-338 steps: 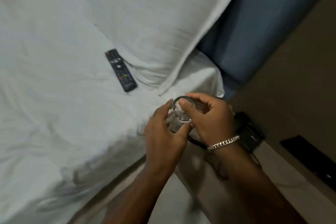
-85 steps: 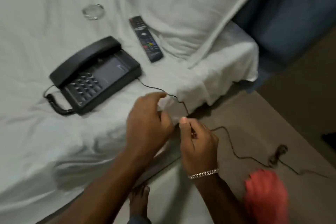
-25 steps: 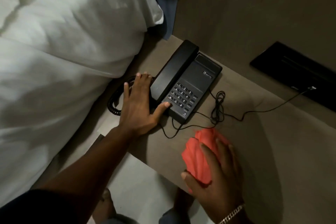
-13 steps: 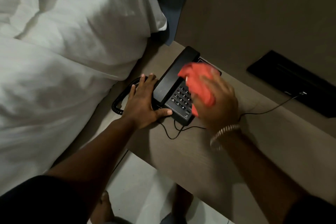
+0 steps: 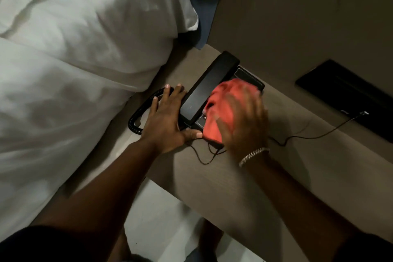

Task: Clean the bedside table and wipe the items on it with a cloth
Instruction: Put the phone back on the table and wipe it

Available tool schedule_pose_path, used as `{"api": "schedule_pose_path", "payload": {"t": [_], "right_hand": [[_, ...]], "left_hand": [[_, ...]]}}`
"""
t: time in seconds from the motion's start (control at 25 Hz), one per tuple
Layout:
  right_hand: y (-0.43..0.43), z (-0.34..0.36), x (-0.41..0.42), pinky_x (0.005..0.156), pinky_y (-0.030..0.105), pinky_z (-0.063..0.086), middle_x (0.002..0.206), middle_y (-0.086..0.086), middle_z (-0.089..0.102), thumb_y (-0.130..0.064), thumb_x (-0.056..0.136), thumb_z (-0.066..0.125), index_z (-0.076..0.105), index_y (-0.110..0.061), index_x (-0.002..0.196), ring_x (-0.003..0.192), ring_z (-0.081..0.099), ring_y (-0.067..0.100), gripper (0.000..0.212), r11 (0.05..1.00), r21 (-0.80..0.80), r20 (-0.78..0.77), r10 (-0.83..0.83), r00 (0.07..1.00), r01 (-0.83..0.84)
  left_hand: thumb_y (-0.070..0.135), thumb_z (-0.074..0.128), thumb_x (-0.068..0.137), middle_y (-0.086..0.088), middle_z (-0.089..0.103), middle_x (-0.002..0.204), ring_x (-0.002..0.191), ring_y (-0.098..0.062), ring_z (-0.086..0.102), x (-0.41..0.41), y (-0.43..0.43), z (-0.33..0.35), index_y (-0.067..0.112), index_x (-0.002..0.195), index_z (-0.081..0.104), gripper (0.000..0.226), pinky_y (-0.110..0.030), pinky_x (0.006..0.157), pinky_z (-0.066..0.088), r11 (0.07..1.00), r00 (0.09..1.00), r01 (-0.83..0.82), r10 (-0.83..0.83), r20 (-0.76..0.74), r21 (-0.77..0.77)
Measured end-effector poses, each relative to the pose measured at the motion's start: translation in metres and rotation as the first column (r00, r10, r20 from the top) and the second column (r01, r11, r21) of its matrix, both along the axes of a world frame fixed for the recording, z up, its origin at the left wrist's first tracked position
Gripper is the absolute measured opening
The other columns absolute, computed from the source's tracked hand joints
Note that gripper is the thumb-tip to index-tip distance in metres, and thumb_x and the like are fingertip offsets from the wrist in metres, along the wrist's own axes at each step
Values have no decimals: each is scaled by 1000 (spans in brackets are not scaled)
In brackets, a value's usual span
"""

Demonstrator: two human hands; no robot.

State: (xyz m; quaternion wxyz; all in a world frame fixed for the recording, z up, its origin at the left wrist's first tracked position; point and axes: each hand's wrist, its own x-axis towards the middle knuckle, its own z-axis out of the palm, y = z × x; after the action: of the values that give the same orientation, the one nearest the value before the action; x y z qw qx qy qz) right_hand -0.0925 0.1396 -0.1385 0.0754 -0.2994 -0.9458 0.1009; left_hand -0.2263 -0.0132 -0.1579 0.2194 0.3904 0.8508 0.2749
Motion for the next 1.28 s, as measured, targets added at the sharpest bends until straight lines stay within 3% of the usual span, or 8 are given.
{"api": "schedule_pose_path", "payload": {"t": [0.12,0.32,0.56,0.72,0.96,1.04,1.16,1.28], "right_hand": [[-1,3,-14,112,62,27,155,15,30,-49,81,49,46,-22,135,144,18,41,60,988,-91,-39,-132,991,128],[-46,13,22,109,53,35,147,11,44,-31,70,46,56,-20,123,138,30,33,55,973,-167,-63,151,986,-160],[19,32,-49,102,48,40,151,14,37,-27,79,57,49,-26,134,133,38,35,57,970,-241,-236,-55,970,-4],[11,29,-76,108,56,36,158,13,22,-50,81,53,41,-35,140,142,24,36,62,981,-183,-127,-85,988,61],[-29,27,-36,109,55,36,157,13,25,-41,73,46,40,-34,137,142,23,37,65,968,-107,28,230,973,-225],[-2,29,-63,109,56,35,155,17,27,-41,80,47,39,-32,138,140,27,39,59,993,-25,25,115,993,-115],[32,40,-102,111,56,32,155,20,25,-40,86,57,41,-28,139,140,25,41,56,985,-150,23,-84,996,87],[15,44,-97,113,52,27,157,19,21,-39,86,59,40,-30,141,142,22,42,59,987,-147,37,-63,997,68]], "left_hand": [[73,63,63,3,3,164,148,-14,-15,-1,2,4,20,153,11,117,-48,121,-3,1000,1000,-5,4,-8,-9],[72,58,64,3,2,164,148,-13,-16,1,2,4,19,153,9,115,-49,121,-3,1000,1000,-21,21,-6,10],[71,64,65,2,4,164,147,-14,-16,-1,0,1,21,153,9,115,-47,121,-6,1000,1000,-10,10,7,7],[71,64,65,3,2,164,146,-10,-19,-1,2,2,22,153,8,115,-44,120,-8,1000,1000,-15,15,9,11],[70,57,70,0,3,164,145,-13,-21,-1,0,5,26,152,10,105,-48,121,-5,1000,1000,11,-12,-22,-14],[66,66,67,3,2,164,146,-11,-18,-1,-1,9,22,153,7,113,-44,121,-7,999,999,-26,27,28,-30],[64,70,65,2,1,164,146,-11,-17,1,0,13,20,153,6,118,-44,121,-7,998,999,-37,39,35,-56],[59,72,67,0,0,164,148,-15,-15,-1,1,19,18,153,6,116,-44,121,-7,996,998,-36,39,42,-81]]}}
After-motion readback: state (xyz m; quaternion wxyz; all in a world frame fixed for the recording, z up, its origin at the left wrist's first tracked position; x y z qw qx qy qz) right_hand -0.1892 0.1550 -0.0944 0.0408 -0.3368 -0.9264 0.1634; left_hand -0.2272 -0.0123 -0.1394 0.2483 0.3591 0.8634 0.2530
